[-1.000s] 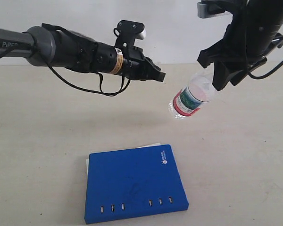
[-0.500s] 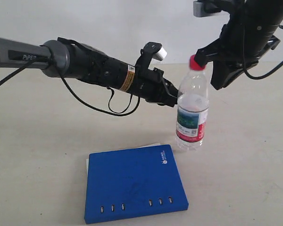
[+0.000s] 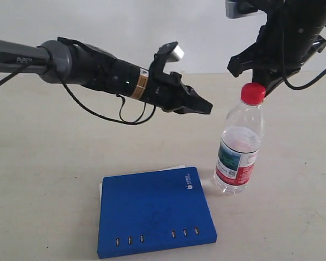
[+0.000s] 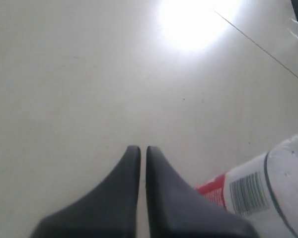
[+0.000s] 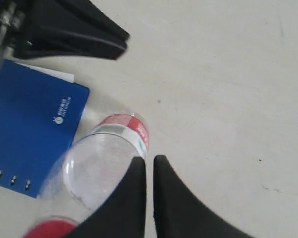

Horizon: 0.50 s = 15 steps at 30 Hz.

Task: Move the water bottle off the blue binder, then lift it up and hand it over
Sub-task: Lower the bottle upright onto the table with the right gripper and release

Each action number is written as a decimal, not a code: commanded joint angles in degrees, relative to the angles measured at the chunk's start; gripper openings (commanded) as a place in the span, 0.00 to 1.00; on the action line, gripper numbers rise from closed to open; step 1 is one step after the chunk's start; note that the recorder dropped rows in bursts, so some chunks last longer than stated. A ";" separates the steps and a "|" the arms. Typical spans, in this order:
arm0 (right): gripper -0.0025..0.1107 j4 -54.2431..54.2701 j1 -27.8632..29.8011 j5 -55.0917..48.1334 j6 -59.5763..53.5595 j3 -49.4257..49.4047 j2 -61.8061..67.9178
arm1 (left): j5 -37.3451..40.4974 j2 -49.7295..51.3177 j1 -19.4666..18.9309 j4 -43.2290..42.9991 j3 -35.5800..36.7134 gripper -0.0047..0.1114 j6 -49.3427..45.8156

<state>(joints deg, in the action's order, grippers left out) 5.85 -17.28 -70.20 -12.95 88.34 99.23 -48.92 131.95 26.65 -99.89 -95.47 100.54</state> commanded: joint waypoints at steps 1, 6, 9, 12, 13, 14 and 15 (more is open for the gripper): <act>0.02 -5.33 0.12 2.00 2.55 0.27 -2.22 | -1.37 -3.47 -3.74 -0.05 -0.09 0.08 5.32; 0.02 -6.74 0.12 7.70 3.96 -0.41 -12.05 | 0.05 -12.35 -8.57 -0.05 8.74 0.08 4.76; 0.02 -1.78 0.12 18.98 4.07 -8.88 -21.46 | 7.48 -19.11 -9.99 -0.05 15.97 0.08 2.49; 0.02 6.94 0.12 28.63 2.71 -22.25 -30.60 | 12.70 -25.57 -10.15 -0.05 21.47 0.08 1.09; 0.02 8.85 0.12 29.98 1.63 -25.46 -32.33 | 12.97 -26.82 -10.15 -0.05 22.46 0.08 0.67; 0.02 10.67 0.12 31.55 -0.27 -30.24 -34.37 | 12.97 -28.55 -10.15 -0.05 23.74 0.08 0.26; 0.03 10.88 0.12 32.31 -1.61 -33.52 -35.55 | 12.97 -29.59 -10.15 -0.05 24.53 0.08 0.26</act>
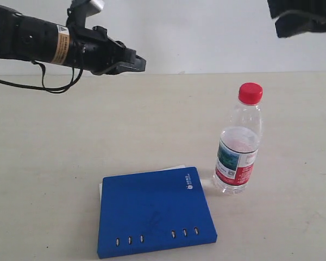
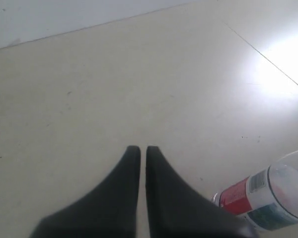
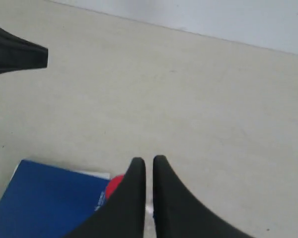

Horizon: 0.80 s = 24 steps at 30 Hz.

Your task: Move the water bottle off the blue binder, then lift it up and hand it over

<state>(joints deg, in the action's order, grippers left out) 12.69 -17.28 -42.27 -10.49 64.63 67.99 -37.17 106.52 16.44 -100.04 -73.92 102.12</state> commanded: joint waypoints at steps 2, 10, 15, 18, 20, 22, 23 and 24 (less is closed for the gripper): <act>0.16 4.73 0.12 6.37 -5.30 -15.70 -5.03 | 1.22 -5.92 0.07 0.10 4.30 0.08 -1.32; 0.95 9.08 0.12 3.93 -9.10 -17.43 -5.37 | 1.49 -7.51 0.07 0.10 7.50 0.08 -2.04; 0.95 16.14 0.01 13.14 -16.91 -21.67 -2.54 | 2.67 -7.51 0.07 0.10 7.50 0.08 -2.85; 0.95 16.17 0.01 14.77 -17.42 -21.95 0.11 | 2.55 -7.51 0.07 0.10 7.50 0.08 -2.85; 0.95 16.17 0.01 15.22 -17.57 -21.95 2.33 | 2.96 -7.51 0.07 0.10 7.50 0.08 -3.29; 0.95 17.07 0.01 15.34 -17.57 -21.95 4.67 | 3.24 -7.51 0.07 0.10 7.50 0.08 -3.69; 0.95 17.35 0.01 15.34 -17.57 -21.95 5.92 | 3.38 -7.51 0.07 0.10 7.50 0.08 -3.69; 0.95 18.13 0.01 15.34 -17.57 -21.95 7.82 | 3.38 -7.51 0.07 0.10 7.50 0.08 -3.69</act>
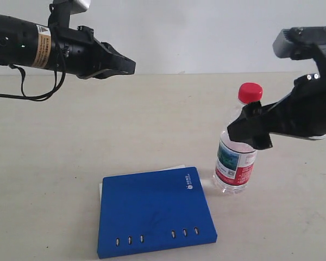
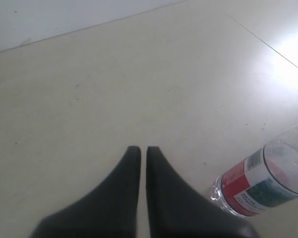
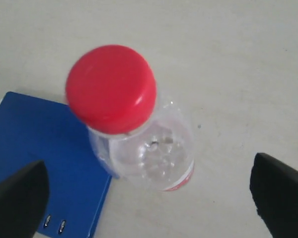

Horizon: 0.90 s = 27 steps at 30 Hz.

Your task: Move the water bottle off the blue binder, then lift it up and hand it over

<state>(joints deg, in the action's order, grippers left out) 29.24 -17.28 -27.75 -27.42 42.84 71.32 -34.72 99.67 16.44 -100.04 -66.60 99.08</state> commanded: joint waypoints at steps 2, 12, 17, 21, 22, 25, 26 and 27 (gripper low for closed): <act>0.95 1.98 0.01 1.49 -0.63 -0.16 6.75 | 0.93 -0.66 0.07 0.10 0.18 0.08 -0.66; 0.95 5.21 -0.09 6.33 -1.31 -0.16 16.80 | 3.30 -0.66 0.07 0.10 0.18 0.08 -1.69; 0.95 11.73 -0.09 7.24 -7.16 -0.16 19.34 | 3.41 -0.66 0.07 0.10 0.18 0.08 -2.06; 0.95 12.08 -0.09 5.58 -8.81 -0.16 18.37 | 3.52 -0.34 0.07 0.10 0.18 0.08 -2.88; 0.95 11.97 -0.09 5.13 -9.34 -0.16 17.75 | 3.52 -0.38 0.07 0.10 0.18 0.08 -3.00; 0.95 10.83 -0.09 2.69 -9.49 -0.16 15.74 | 3.40 -0.28 0.07 0.10 0.18 0.08 -3.01; 0.95 9.95 -0.09 1.47 -9.49 -0.16 14.86 | 3.40 -0.28 0.07 0.10 0.18 0.08 -3.01; 0.95 8.94 0.02 -0.03 -9.49 -0.16 13.97 | 3.40 -0.28 0.07 0.10 0.18 0.08 -3.01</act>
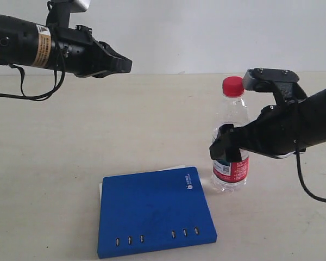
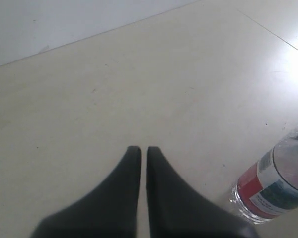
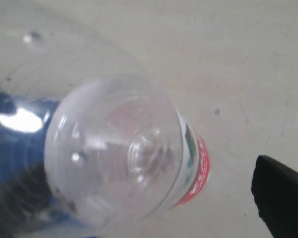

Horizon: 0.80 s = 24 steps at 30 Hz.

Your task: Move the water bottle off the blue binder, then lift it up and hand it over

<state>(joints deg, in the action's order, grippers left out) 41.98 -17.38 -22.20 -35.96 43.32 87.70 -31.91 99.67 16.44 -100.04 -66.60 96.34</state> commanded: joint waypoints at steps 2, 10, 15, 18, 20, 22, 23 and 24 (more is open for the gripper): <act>0.95 -4.17 0.22 -7.18 -0.56 -0.64 -4.07 | 0.59 -0.28 0.07 0.10 0.18 0.08 -0.26; 0.95 -3.46 0.22 -1.00 1.35 -4.35 -13.07 | 0.02 -0.28 0.07 0.10 0.18 0.08 -0.26; 0.95 0.94 0.22 19.36 1.38 -17.76 -19.96 | 0.34 -0.28 0.07 0.10 0.18 0.08 -0.26; 0.95 0.28 -2.24 28.81 1.16 -23.44 -21.37 | 0.99 -0.28 0.07 0.10 0.18 0.08 -0.40; 0.95 -1.23 -6.17 31.59 1.16 -25.05 -20.92 | 1.68 -0.28 0.07 0.10 0.18 0.08 -0.40; 0.95 -2.45 -11.30 34.14 1.60 -25.36 -19.94 | 1.80 -0.28 0.07 0.10 0.18 0.08 -0.40; 0.95 -2.88 -13.37 36.19 1.96 -25.36 -19.42 | 1.80 -0.28 0.07 0.10 0.18 0.08 -0.40; 0.95 -3.66 -15.89 38.63 3.15 -25.36 -18.75 | 1.80 -0.28 0.07 0.10 0.18 0.08 -0.40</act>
<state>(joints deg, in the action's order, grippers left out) 40.06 -28.38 10.80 -34.11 18.21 67.91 -30.67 99.67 16.44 -100.04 -66.60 96.24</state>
